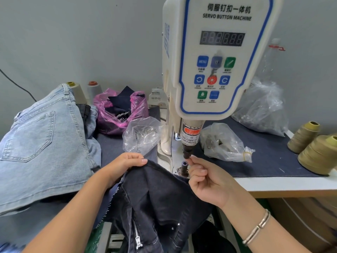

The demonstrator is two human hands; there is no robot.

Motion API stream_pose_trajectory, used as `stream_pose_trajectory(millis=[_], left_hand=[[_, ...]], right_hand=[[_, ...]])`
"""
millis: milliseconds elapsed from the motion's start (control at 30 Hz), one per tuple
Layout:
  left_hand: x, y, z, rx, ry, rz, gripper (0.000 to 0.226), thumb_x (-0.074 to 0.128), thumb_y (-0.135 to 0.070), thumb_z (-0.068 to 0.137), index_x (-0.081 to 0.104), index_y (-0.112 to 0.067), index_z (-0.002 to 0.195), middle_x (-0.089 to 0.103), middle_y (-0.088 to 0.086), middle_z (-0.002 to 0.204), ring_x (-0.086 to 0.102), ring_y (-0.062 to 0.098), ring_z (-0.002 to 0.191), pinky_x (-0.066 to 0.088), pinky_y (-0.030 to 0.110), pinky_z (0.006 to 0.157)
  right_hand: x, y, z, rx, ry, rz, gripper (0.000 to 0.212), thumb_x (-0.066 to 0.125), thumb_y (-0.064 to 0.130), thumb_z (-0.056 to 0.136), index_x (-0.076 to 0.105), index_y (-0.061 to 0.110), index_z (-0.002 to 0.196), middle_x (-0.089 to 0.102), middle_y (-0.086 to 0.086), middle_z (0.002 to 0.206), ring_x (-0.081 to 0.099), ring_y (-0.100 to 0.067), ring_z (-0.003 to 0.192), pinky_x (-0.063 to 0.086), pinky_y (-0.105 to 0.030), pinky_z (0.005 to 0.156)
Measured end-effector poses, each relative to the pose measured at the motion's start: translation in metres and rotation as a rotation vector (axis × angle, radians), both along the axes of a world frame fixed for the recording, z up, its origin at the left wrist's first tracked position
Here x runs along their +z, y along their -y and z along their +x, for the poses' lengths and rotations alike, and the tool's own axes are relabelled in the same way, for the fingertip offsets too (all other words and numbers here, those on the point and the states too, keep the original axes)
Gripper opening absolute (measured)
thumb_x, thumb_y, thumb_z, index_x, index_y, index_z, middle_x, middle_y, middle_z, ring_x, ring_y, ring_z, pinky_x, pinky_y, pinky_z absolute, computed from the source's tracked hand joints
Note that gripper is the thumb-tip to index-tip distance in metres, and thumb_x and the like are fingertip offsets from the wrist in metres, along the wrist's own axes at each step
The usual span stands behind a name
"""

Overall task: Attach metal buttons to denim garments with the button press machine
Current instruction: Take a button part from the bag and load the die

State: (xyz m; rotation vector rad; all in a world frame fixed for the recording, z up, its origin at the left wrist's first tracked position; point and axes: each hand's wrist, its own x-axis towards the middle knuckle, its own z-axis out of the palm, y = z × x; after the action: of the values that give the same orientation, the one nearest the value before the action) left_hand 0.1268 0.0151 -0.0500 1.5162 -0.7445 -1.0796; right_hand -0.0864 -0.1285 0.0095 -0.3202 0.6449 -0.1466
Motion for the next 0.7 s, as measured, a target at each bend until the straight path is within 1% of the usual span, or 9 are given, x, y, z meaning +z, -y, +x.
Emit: stream_pose_trajectory(millis=[133,233,333,400,467,500,567,633,700], left_hand=[[-0.001,0.000,0.001,0.006,0.000,0.003,0.030,0.076,-0.041,0.059,0.055,-0.021,0.052,0.049,-0.005,0.052,0.046,0.006,0.046,0.038,0.014,0.047],[-0.002,0.001,0.002,0.019,-0.004,-0.002,0.029,0.076,-0.038,0.059,0.055,-0.020,0.051,0.049,-0.004,0.052,0.046,0.006,0.046,0.038,0.015,0.046],[-0.005,0.002,0.002,0.032,0.000,-0.009,0.028,0.076,-0.037,0.059,0.055,-0.020,0.051,0.049,-0.004,0.051,0.046,0.007,0.045,0.037,0.016,0.045],[-0.007,0.003,0.004,0.041,0.002,-0.023,0.030,0.077,-0.039,0.057,0.056,-0.018,0.054,0.048,-0.003,0.052,0.045,0.008,0.047,0.037,0.016,0.047],[-0.008,0.003,0.005,0.056,0.029,-0.052,0.037,0.076,-0.039,0.055,0.059,-0.007,0.064,0.053,0.004,0.058,0.049,0.011,0.054,0.041,0.019,0.056],[-0.009,0.004,0.005,0.054,0.061,-0.061,0.040,0.073,-0.038,0.054,0.060,-0.003,0.067,0.057,0.006,0.062,0.053,0.012,0.060,0.042,0.020,0.063],[-0.009,0.004,0.002,0.056,0.095,-0.087,0.033,0.069,-0.039,0.053,0.063,-0.007,0.062,0.064,0.002,0.066,0.058,0.007,0.065,0.043,0.018,0.070],[-0.012,0.005,0.003,0.081,0.051,-0.104,0.025,0.074,-0.035,0.056,0.072,-0.011,0.064,0.071,0.002,0.076,0.065,0.007,0.073,0.048,0.018,0.072],[-0.013,0.005,0.003,0.103,0.014,-0.098,0.015,0.075,-0.025,0.062,0.074,-0.012,0.068,0.072,0.004,0.077,0.066,0.010,0.073,0.050,0.020,0.073]], right_hand=[[0.003,-0.003,0.000,-0.041,0.017,0.018,0.010,0.060,0.007,0.074,0.061,-0.001,0.080,0.038,0.004,0.043,0.040,-0.007,0.028,0.032,-0.013,0.030],[0.001,-0.012,-0.006,-0.084,0.032,0.026,0.018,0.057,0.013,0.084,0.065,-0.003,0.082,0.039,0.004,0.046,0.039,-0.007,0.029,0.032,-0.014,0.031],[-0.002,-0.033,-0.009,-0.122,0.035,-0.060,0.023,0.054,0.014,0.089,0.068,-0.003,0.087,0.040,0.001,0.047,0.036,-0.008,0.030,0.029,-0.015,0.031],[-0.001,-0.054,0.000,-0.035,0.043,-0.276,0.019,0.058,0.010,0.083,0.071,-0.001,0.092,0.041,0.000,0.049,0.035,-0.010,0.033,0.030,-0.018,0.033],[0.002,-0.067,0.024,0.100,0.040,-0.675,0.019,0.054,0.011,0.090,0.072,0.007,0.096,0.044,0.000,0.053,0.042,-0.012,0.038,0.035,-0.020,0.040],[0.004,-0.069,0.043,0.140,0.022,-0.885,0.022,0.050,0.012,0.093,0.071,0.011,0.097,0.048,0.000,0.055,0.048,-0.013,0.041,0.040,-0.022,0.044],[0.005,-0.065,0.087,0.153,-0.074,-1.231,0.025,0.047,0.013,0.093,0.071,0.017,0.099,0.056,0.000,0.063,0.057,-0.017,0.058,0.051,-0.031,0.063],[0.002,-0.052,0.130,0.179,-0.189,-1.505,0.028,0.046,0.012,0.093,0.071,0.013,0.106,0.067,-0.002,0.087,0.061,-0.020,0.084,0.050,-0.034,0.086],[-0.009,-0.037,0.164,0.313,-0.338,-1.752,0.030,0.044,0.010,0.093,0.068,0.006,0.111,0.067,-0.010,0.112,0.060,-0.026,0.104,0.045,-0.031,0.090]])
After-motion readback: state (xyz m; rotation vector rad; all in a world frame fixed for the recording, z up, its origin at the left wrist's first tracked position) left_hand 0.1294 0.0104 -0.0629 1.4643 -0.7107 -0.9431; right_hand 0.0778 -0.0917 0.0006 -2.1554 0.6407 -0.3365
